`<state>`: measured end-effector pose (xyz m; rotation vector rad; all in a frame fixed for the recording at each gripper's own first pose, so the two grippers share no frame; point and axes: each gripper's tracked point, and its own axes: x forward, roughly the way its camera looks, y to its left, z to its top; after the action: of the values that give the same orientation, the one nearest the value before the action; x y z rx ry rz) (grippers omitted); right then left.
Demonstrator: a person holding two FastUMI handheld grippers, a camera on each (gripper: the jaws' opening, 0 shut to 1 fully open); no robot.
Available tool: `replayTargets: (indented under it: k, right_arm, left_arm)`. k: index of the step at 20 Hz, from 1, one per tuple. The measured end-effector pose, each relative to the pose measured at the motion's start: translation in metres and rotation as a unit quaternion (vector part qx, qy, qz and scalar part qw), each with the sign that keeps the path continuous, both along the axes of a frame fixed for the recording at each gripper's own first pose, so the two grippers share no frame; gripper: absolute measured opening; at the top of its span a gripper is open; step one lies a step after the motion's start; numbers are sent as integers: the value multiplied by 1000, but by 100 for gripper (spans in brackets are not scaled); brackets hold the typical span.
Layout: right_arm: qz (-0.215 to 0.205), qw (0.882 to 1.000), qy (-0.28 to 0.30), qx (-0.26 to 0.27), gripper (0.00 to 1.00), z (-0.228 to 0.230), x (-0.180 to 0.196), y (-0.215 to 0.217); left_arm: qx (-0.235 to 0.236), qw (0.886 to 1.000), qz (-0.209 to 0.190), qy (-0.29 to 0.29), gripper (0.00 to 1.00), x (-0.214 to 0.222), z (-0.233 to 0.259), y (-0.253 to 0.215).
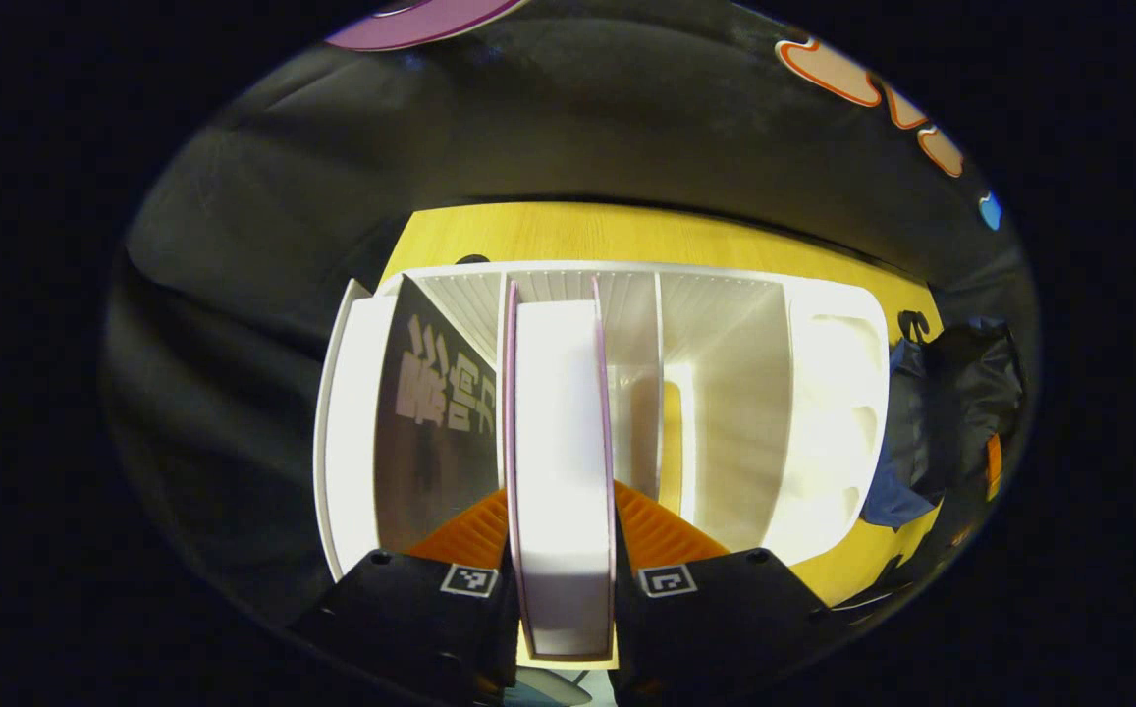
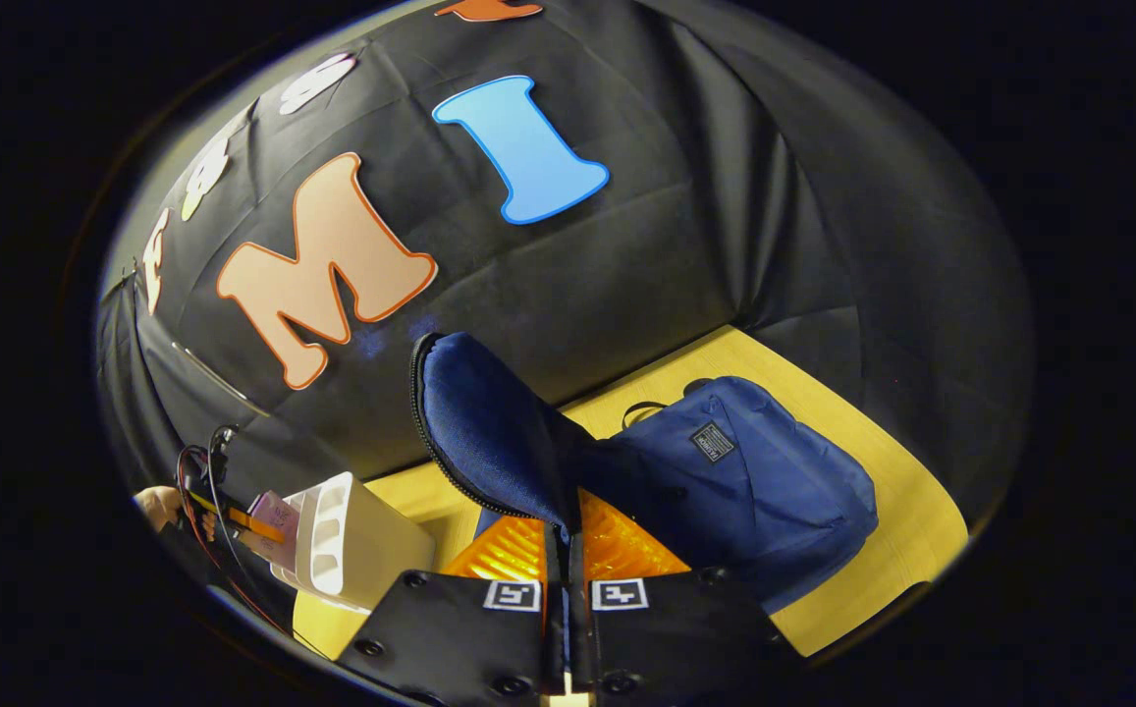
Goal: Open the schoolbag, grab two books from the bookshelf and put them into the schoolbag.
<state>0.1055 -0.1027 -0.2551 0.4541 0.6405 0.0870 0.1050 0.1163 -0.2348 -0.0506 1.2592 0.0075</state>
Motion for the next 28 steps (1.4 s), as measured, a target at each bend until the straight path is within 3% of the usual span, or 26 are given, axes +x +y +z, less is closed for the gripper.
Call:
replayTargets:
  k: [7,14,24,28]
  right_arm:
    - [3,1000,0,-2,5,0,0,0]
    - [2,1000,2,-4,5,2,1,-1]
    - [0,1000,3,-4,4,3,1,-3]
    - [2,1000,5,-5,5,3,0,-3]
  left_arm:
    - [0,1000,-2,6,35,-4,1,2]
    - [-49,998,6,-26,34,0,36,-6]
    - [-58,989,4,-138,34,17,154,14]
    - [-121,975,16,-185,31,19,199,-1]
